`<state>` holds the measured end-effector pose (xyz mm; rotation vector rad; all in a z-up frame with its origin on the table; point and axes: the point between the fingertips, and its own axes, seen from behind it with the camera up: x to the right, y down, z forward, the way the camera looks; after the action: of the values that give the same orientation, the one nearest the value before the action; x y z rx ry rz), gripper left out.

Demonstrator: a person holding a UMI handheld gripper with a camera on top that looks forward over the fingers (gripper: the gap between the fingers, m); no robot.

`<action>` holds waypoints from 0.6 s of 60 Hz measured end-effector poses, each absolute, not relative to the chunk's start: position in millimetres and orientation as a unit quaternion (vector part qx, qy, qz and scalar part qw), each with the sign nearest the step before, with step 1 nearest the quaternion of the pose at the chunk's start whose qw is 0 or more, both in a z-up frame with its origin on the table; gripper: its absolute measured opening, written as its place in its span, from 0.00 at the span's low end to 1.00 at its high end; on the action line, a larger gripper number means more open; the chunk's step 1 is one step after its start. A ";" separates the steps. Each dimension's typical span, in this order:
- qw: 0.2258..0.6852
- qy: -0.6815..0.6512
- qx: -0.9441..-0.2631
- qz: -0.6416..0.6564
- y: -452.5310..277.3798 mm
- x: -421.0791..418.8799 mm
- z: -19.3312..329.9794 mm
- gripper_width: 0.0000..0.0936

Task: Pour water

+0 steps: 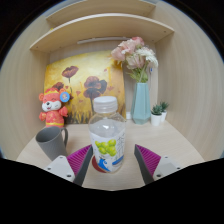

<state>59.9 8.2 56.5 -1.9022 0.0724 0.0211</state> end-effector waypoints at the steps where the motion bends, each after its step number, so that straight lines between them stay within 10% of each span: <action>1: 0.577 0.031 -0.816 0.010 1.8 58.6 54.5 0.91; 19: 0.540 0.021 -0.840 0.057 -89.8 11.1 41.1 0.92; 36: 0.582 -0.009 -0.812 0.034 -150.1 -12.4 102.8 0.92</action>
<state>-12.4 -150.1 102.8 -1.8966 -0.0204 0.0800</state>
